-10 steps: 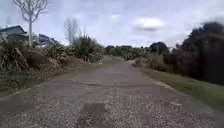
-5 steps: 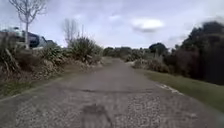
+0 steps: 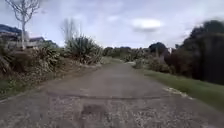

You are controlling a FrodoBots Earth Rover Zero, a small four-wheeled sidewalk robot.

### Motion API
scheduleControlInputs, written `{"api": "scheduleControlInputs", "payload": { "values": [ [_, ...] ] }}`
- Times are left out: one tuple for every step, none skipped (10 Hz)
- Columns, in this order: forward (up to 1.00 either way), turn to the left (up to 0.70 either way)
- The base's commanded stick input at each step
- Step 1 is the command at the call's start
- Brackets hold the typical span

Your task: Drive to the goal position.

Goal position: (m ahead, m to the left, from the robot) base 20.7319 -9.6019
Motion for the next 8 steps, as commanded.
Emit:
{"api": "scheduleControlInputs", "payload": {
  "values": [
    [0.70, 0.02],
    [0.70, 0.01],
    [0.70, 0.02],
    [0.70, 0.01],
    [0.70, 0.00],
    [0.70, 0.00],
    [0.70, 0.00],
    [0.70, 0.00]
  ]
}}
